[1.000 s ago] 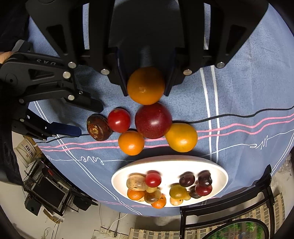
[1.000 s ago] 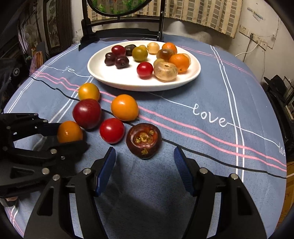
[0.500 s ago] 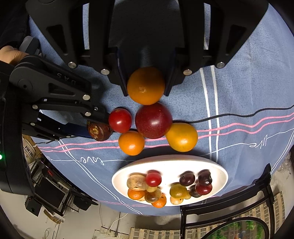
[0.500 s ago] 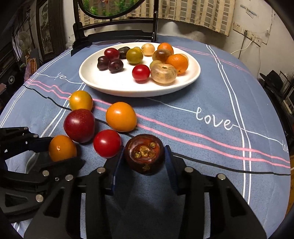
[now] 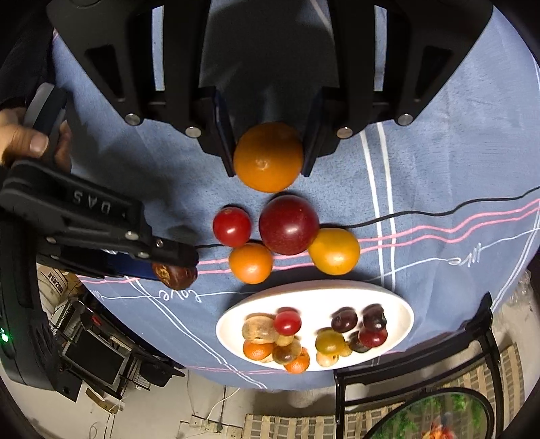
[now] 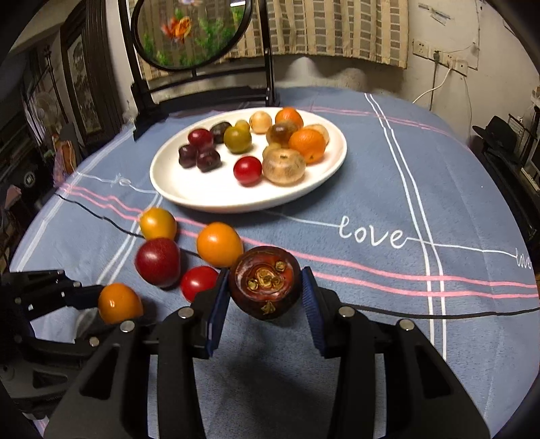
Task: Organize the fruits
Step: 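Carry the orange tomato and dark brown fruit onto the white plate and open both tools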
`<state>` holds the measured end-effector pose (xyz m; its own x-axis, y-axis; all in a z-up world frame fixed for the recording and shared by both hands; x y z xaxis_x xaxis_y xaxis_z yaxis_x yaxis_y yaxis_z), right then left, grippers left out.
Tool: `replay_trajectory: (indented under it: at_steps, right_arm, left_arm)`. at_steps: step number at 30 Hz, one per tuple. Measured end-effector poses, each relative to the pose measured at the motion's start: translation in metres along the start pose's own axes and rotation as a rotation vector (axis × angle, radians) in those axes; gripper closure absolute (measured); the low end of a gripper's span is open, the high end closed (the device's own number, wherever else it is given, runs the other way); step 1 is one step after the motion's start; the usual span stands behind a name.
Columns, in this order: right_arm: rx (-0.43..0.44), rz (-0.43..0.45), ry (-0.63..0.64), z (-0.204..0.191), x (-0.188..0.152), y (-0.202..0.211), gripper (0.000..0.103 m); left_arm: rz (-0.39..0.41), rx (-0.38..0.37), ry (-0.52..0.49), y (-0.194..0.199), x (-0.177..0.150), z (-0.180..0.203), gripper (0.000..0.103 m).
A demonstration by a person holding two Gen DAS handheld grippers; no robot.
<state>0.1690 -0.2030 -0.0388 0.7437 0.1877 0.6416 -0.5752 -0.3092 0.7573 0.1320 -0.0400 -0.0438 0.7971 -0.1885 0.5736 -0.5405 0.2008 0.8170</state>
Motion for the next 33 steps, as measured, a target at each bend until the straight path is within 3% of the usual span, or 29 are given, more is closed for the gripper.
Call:
replay_trajectory:
  at_steps: [13,21,24,33]
  right_arm:
    - [0.038,0.040,-0.067,0.005,0.007,0.009,0.061]
    - [0.020,0.101,-0.032,-0.004,0.045,0.023,0.060]
    - [0.010,0.122,0.001,-0.010,0.070,0.015,0.060]
    - [0.017,0.081,-0.038,-0.005,0.110,-0.054,0.060]
  left_arm:
    - [0.056,0.031,0.016,0.028,0.031,-0.023,0.064]
    - [0.088,0.085,0.009,0.024,0.076,-0.044,0.064]
    - [0.099,0.041,-0.006,0.017,0.094,-0.048,0.064]
    - [0.076,0.068,0.038,-0.029,0.130,-0.066,0.064]
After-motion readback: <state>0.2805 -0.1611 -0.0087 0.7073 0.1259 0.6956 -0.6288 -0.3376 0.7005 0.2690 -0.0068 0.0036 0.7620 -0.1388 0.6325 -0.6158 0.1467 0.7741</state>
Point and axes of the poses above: each gripper's, at about its wrist camera, not at the fingertips, and y roughly against the way its jaws point, z to its right, x to its top, the point moved 2 cm from there along -y, roughly the way its jaws point, and after that the axes turned 3 degrees about x, right-handed, at the moved point
